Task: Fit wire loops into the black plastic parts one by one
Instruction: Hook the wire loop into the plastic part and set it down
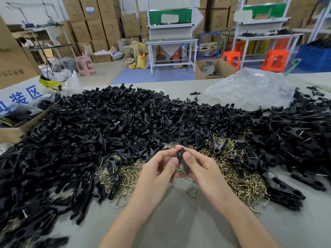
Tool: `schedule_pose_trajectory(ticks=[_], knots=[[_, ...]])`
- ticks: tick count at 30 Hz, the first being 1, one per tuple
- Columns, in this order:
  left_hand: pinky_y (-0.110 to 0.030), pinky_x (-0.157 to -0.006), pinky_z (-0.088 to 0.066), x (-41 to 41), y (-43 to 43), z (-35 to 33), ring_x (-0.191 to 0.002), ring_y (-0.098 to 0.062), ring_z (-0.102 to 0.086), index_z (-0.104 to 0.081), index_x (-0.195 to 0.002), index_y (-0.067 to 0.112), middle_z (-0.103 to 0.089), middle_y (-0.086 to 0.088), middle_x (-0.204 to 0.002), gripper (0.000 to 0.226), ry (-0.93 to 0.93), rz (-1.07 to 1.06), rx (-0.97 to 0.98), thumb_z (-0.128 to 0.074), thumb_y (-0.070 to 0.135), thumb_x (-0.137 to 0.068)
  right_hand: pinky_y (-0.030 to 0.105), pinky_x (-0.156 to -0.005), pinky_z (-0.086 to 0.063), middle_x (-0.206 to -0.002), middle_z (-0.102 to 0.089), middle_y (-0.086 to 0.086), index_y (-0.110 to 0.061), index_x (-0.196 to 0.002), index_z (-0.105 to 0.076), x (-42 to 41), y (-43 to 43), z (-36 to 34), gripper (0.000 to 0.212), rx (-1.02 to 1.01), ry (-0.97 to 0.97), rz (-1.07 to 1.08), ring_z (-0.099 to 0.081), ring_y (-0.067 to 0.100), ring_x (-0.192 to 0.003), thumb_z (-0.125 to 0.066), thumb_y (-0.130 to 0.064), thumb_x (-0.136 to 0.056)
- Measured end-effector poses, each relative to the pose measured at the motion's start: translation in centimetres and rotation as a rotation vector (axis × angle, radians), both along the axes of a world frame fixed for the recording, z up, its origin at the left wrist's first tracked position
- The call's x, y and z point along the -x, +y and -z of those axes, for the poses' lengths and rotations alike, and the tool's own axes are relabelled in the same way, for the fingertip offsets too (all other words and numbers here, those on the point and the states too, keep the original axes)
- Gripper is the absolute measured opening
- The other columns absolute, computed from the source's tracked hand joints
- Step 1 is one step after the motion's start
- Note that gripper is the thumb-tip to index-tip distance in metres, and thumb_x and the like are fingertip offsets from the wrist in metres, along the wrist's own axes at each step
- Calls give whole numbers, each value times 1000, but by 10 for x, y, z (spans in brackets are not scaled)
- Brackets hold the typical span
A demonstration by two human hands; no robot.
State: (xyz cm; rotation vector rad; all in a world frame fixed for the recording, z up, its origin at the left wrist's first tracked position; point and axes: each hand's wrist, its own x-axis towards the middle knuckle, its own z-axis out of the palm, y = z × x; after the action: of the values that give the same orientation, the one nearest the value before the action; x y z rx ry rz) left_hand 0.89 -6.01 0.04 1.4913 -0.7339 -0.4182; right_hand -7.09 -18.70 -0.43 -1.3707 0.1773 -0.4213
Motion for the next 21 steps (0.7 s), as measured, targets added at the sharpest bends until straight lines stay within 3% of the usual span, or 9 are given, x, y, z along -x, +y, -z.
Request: schedule_pose_trajectory(ticks=[4, 10, 14, 16, 21], knots=[[-18, -63, -48, -3, 3, -1, -71, -6, -63, -69, -114, 22, -71, 5, -80, 20, 51, 28, -11, -63, 24, -95, 26, -73, -58, -88, -74, 1, -38, -115, -75, 2, -2, 0, 28, 1, 35, -11, -67, 10, -75, -58, -39, -94], [-21, -64, -48, -8, 7, -2, -70, -9, -63, -69, -92, 28, -70, 3, -74, 18, 13, 59, -2, -58, 42, -90, 28, -70, -58, -88, -74, 6, -28, -119, -75, 3, -1, 1, 31, -76, 67, -57, -69, 14, -81, -63, -33, -91], [-30, -68, -47, -9, 7, 0, -74, -14, -61, -68, -101, 36, -71, -3, -80, 17, 26, 80, -27, -62, 43, -88, 27, -67, -57, -92, -74, 10, -25, -122, -74, 4, -4, 1, 35, -95, 71, -45, -68, 21, -80, -65, -29, -88], [-26, -70, -46, -8, 8, 0, -74, -11, -59, -68, -112, 41, -67, 4, -79, 25, -21, 97, -58, -61, 45, -87, 30, -64, -56, -93, -71, 14, -19, -129, -69, 3, -9, 1, 47, -137, 73, -31, -66, 27, -80, -69, -26, -83], [-11, -65, -41, -3, 11, -2, -68, 2, -52, -68, -110, 41, -59, 21, -76, 18, -172, 125, -104, -65, 40, -92, 37, -89, -61, -105, -77, 10, -23, -133, -62, 6, -20, 1, 57, -114, 126, -18, -73, 29, -104, -72, -33, -78]])
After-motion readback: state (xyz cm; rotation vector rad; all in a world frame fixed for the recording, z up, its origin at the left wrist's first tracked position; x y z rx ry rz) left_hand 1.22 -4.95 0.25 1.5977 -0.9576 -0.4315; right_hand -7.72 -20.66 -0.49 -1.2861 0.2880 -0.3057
